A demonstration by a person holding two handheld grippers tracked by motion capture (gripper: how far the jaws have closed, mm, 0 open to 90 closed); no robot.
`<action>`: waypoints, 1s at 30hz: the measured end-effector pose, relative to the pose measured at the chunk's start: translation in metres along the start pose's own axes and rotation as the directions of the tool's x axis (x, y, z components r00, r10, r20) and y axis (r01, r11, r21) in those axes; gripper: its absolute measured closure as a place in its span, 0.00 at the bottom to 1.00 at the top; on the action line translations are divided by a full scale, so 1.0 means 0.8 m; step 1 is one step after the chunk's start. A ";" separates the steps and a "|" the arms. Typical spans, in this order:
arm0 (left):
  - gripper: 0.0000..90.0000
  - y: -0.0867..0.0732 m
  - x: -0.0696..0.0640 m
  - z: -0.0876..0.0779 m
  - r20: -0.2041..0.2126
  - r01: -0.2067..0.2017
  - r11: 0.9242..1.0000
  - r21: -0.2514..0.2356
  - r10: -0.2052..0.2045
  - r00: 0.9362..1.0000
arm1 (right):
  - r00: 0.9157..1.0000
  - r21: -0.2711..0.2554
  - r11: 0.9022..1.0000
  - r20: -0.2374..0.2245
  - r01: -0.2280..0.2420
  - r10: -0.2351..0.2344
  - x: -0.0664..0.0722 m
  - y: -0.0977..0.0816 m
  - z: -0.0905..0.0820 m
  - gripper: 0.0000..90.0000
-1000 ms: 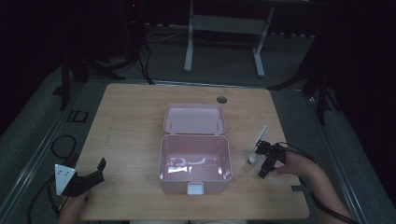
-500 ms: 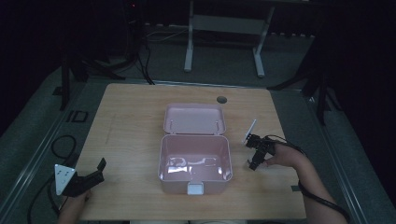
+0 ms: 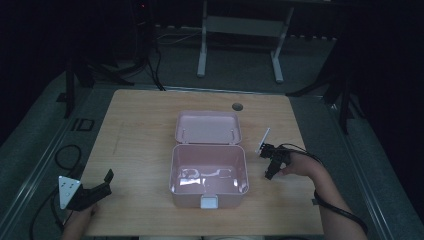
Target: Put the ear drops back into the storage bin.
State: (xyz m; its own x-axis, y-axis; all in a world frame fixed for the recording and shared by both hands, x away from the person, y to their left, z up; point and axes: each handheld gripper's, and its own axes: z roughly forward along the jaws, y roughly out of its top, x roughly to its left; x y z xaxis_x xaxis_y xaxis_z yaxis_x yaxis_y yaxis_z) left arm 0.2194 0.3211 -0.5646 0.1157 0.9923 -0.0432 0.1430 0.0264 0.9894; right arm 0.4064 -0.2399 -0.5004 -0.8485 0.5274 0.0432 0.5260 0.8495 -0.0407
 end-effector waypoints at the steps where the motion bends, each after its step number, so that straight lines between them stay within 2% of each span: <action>1: 0.00 0.000 0.000 0.000 0.000 0.000 1.000 0.000 0.000 1.000 | 1.000 -0.001 1.000 0.001 0.005 -0.005 0.001 0.001 0.000 0.61; 3: 0.00 0.000 0.000 0.000 -0.001 0.000 1.000 0.001 0.000 1.000 | 1.000 -0.006 1.000 0.003 0.025 -0.025 0.001 0.002 0.000 0.65; 6: 0.00 0.000 0.000 0.000 -0.001 0.000 1.000 0.001 0.000 1.000 | 0.997 -0.002 0.997 0.029 0.078 -0.078 0.005 0.002 -0.001 0.66; 8: 0.00 0.000 0.000 0.000 -0.001 0.000 1.000 0.001 0.000 1.000 | 0.990 0.006 0.991 0.039 0.132 -0.132 0.009 0.001 -0.002 0.66; 11: 0.00 0.000 0.000 0.000 -0.001 0.000 1.000 0.001 0.000 1.000 | 0.983 0.005 0.984 0.028 0.180 -0.180 0.015 -0.001 -0.005 0.66; 14: 0.00 0.000 0.000 0.000 -0.001 0.000 1.000 0.001 0.000 1.000 | 0.973 0.006 0.973 0.020 0.231 -0.231 0.022 -0.003 -0.009 0.66; 20: 0.00 0.000 0.000 0.000 -0.002 0.000 1.000 0.001 0.000 1.000 | 0.945 -0.010 0.945 0.019 0.327 -0.327 0.034 -0.008 -0.020 0.66; 25: 0.00 0.000 0.000 0.000 -0.002 0.000 1.000 0.001 0.000 1.000 | 0.926 -0.067 0.924 0.019 0.378 -0.377 0.045 -0.013 -0.037 0.66; 28: 0.00 0.000 0.000 0.000 -0.003 0.000 1.000 0.002 0.000 1.000 | 0.909 -0.060 0.907 0.035 0.416 -0.414 0.052 -0.016 -0.046 0.66; 30: 0.00 0.000 0.000 0.000 -0.003 0.000 1.000 0.001 0.000 1.000 | 0.903 -0.073 0.901 0.047 0.429 -0.426 0.057 -0.017 -0.053 0.66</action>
State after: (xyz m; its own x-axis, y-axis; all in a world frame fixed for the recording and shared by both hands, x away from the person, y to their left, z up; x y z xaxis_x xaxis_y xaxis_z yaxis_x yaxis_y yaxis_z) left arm 0.2195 0.3209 -0.5645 0.1130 0.9927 -0.0427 0.1442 0.0261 0.9892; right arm 0.3631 -0.2273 -0.4554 -0.9935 0.1138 0.0095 0.1141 0.9920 0.0544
